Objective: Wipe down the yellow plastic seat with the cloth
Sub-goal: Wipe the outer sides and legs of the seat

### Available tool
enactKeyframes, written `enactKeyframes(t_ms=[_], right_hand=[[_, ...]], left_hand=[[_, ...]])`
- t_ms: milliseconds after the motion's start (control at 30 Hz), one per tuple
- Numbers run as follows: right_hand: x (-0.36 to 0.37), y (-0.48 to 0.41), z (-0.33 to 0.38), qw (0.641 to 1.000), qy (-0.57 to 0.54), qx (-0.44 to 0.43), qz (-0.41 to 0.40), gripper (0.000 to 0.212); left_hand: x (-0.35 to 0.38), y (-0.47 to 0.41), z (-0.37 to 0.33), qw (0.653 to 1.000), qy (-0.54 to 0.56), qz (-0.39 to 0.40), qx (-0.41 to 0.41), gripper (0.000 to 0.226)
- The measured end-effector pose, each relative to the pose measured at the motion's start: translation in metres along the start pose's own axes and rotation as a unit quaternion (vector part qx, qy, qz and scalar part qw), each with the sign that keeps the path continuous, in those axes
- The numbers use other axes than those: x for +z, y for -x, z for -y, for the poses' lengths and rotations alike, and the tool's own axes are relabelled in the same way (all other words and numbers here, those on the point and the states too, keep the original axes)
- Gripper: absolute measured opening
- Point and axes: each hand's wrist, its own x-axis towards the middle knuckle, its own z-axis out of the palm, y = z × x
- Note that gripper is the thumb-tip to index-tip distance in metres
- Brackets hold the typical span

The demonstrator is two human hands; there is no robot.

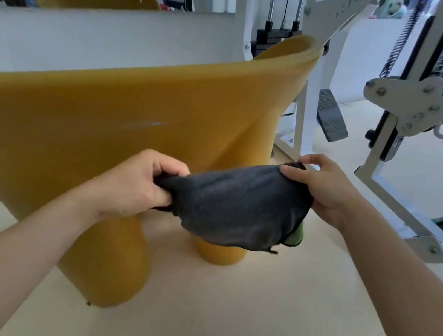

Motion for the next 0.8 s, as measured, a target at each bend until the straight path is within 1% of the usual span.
enactKeyframes(t_ms=[33, 67, 100, 133, 200, 233, 267, 300, 367, 400, 433, 500, 533, 567, 600, 633, 667, 700, 733, 767, 800], right_hand=[[0.004, 0.0, -0.001, 0.999, 0.034, -0.027, -0.032, 0.035], [0.009, 0.0, -0.001, 0.997, 0.055, -0.045, -0.032, 0.026], [0.014, 0.003, 0.0, 0.998, 0.049, -0.05, 0.009, 0.017], [0.021, 0.007, 0.002, 0.996, 0.028, -0.038, 0.076, 0.01], [0.037, 0.018, 0.006, 0.977, -0.003, -0.008, 0.215, 0.005], [0.046, 0.023, 0.007, 0.964, -0.007, -0.008, 0.264, 0.005], [0.055, 0.027, 0.008, 0.957, -0.01, -0.017, 0.288, 0.006], [0.063, 0.031, 0.009, 0.957, -0.022, -0.03, 0.289, 0.008], [0.071, 0.037, 0.011, 0.957, -0.055, -0.046, 0.28, 0.012], [0.071, 0.039, 0.012, 0.951, -0.073, -0.044, 0.298, 0.01], [0.068, 0.041, 0.014, 0.938, -0.088, -0.038, 0.333, 0.013], [0.062, 0.045, 0.017, 0.914, -0.085, -0.027, 0.396, 0.036], [0.06, 0.046, 0.019, 0.914, -0.053, -0.036, 0.401, 0.049], [0.061, 0.047, 0.021, 0.921, -0.007, -0.058, 0.385, 0.057], [0.064, 0.047, 0.022, 0.935, 0.036, -0.088, 0.342, 0.058], [0.067, 0.047, 0.022, 0.951, 0.057, -0.118, 0.28, 0.051], [0.069, 0.046, 0.023, 0.965, 0.058, -0.143, 0.213, 0.043], [0.07, 0.045, 0.024, 0.974, 0.05, -0.158, 0.153, 0.036], [0.07, 0.043, 0.025, 0.979, 0.041, -0.168, 0.108, 0.031], [0.07, 0.042, 0.025, 0.98, 0.04, -0.177, 0.08, 0.028], [0.07, 0.043, 0.027, 0.978, 0.053, -0.187, 0.071, 0.025]], left_hand=[[0.003, -0.002, -0.004, 0.999, 0.013, -0.02, 0.044, 0.026], [0.007, -0.003, -0.009, 0.996, 0.019, -0.037, 0.082, 0.024], [0.011, -0.004, -0.012, 0.992, 0.023, -0.054, 0.11, 0.023], [0.014, -0.004, -0.015, 0.989, 0.038, -0.068, 0.127, 0.021], [0.02, -0.005, -0.018, 0.984, 0.095, -0.086, 0.124, 0.014], [0.023, -0.006, -0.018, 0.983, 0.115, -0.09, 0.11, 0.014], [0.027, -0.007, -0.017, 0.982, 0.127, -0.096, 0.098, 0.019], [0.03, -0.009, -0.015, 0.981, 0.136, -0.108, 0.089, 0.024], [0.034, -0.013, -0.014, 0.976, 0.13, -0.163, 0.068, 0.029], [0.035, -0.014, -0.013, 0.971, 0.122, -0.197, 0.057, 0.031], [0.037, -0.015, -0.013, 0.966, 0.12, -0.224, 0.045, 0.032], [0.042, -0.014, -0.016, 0.96, 0.137, -0.246, 0.018, 0.031], [0.044, -0.015, -0.015, 0.958, 0.153, -0.244, -0.002, 0.027], [0.045, -0.016, -0.013, 0.954, 0.168, -0.245, -0.027, 0.021], [0.045, -0.017, -0.011, 0.947, 0.183, -0.258, -0.052, 0.017], [0.045, -0.016, -0.009, 0.937, 0.204, -0.275, -0.067, 0.018], [0.043, -0.016, -0.007, 0.933, 0.212, -0.286, -0.055, 0.019], [0.041, -0.014, -0.007, 0.941, 0.19, -0.277, -0.028, 0.021], [0.041, -0.012, -0.009, 0.959, 0.147, -0.241, -0.01, 0.025], [0.045, -0.01, -0.013, 0.975, 0.11, -0.194, -0.007, 0.031], [0.049, -0.009, -0.015, 0.982, 0.086, -0.165, -0.011, 0.035]])
